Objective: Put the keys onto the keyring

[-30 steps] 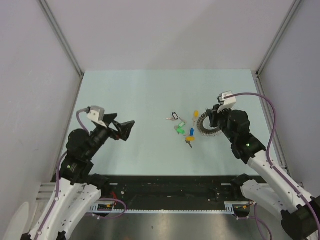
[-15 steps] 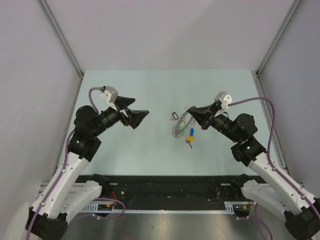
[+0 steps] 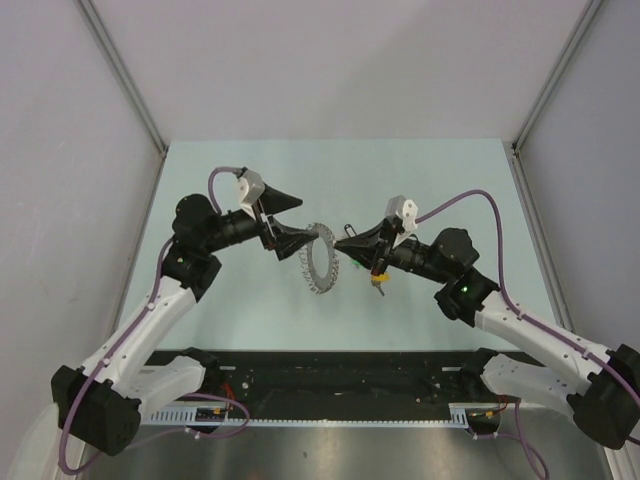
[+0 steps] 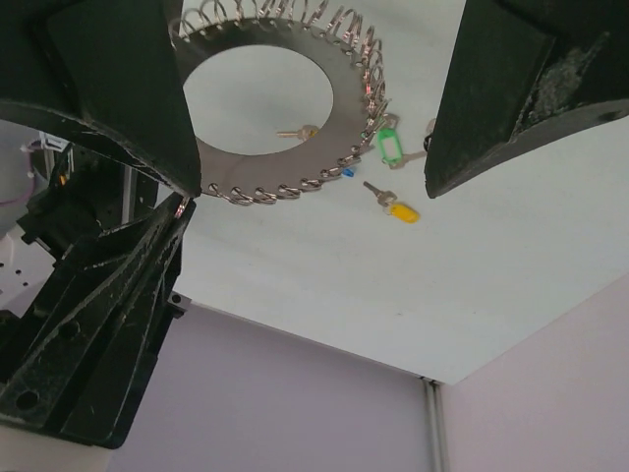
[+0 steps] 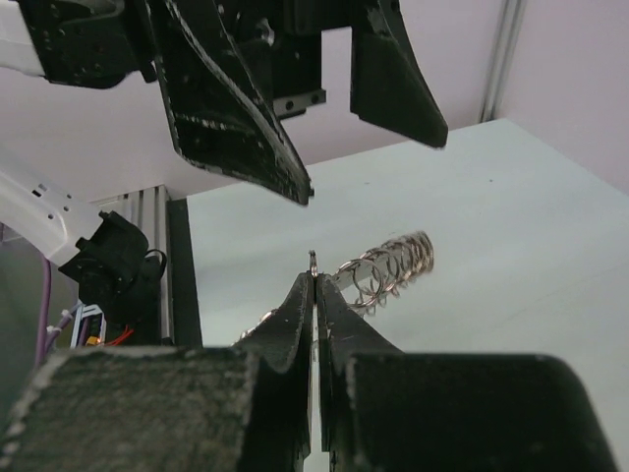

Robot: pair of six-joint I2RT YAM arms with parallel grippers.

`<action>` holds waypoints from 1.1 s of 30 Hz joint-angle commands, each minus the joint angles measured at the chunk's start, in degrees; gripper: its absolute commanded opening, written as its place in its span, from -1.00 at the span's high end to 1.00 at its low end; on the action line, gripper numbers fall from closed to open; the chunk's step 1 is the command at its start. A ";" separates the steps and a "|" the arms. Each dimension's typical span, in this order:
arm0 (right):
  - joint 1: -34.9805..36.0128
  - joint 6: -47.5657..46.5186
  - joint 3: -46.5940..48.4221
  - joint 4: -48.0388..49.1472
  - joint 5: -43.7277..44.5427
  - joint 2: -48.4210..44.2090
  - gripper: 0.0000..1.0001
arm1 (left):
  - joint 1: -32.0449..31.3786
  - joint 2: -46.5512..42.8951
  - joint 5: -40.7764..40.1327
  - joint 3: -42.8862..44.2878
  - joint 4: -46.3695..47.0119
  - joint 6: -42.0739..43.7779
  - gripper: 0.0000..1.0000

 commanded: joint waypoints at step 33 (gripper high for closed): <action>4.78 1.52 0.71 11.95 2.43 0.44 1.00 | -1.84 -2.70 14.03 -8.67 17.44 -4.15 -0.54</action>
